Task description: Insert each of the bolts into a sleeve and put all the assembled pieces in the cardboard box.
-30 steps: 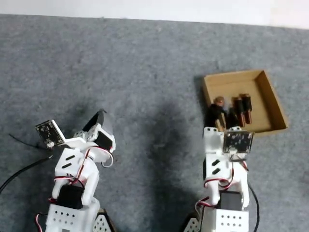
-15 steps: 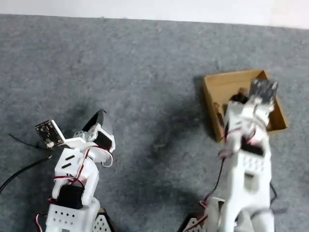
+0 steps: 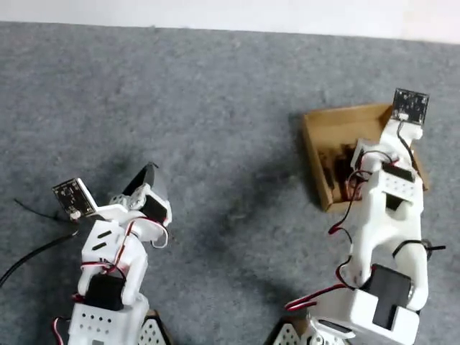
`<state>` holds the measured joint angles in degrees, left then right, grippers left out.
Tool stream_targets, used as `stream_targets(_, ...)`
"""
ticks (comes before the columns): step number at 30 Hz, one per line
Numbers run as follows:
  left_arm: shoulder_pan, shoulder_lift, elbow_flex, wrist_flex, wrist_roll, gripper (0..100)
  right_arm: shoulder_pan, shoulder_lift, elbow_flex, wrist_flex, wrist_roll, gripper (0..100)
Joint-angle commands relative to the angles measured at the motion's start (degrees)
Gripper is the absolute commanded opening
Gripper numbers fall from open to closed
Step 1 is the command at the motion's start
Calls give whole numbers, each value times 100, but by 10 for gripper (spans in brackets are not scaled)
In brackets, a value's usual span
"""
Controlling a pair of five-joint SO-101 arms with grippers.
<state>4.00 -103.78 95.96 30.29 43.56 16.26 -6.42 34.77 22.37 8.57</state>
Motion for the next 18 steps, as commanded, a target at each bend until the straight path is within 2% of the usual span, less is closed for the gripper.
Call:
stream_targets(1,-31,-75,119,-158,-62,6,-13,-312,-295,189,-79,247)
stream_targets(6,-31,-75,119,-158,-62,6,-84,-1604,347,321,-1160,245)
stream_targets(15,-31,-75,119,-149,-88,6,-1156,-5121,3204,295,-1222,245)
stream_targets(18,-31,-75,119,-141,-527,6,-1429,-6273,4084,295,-1231,245)
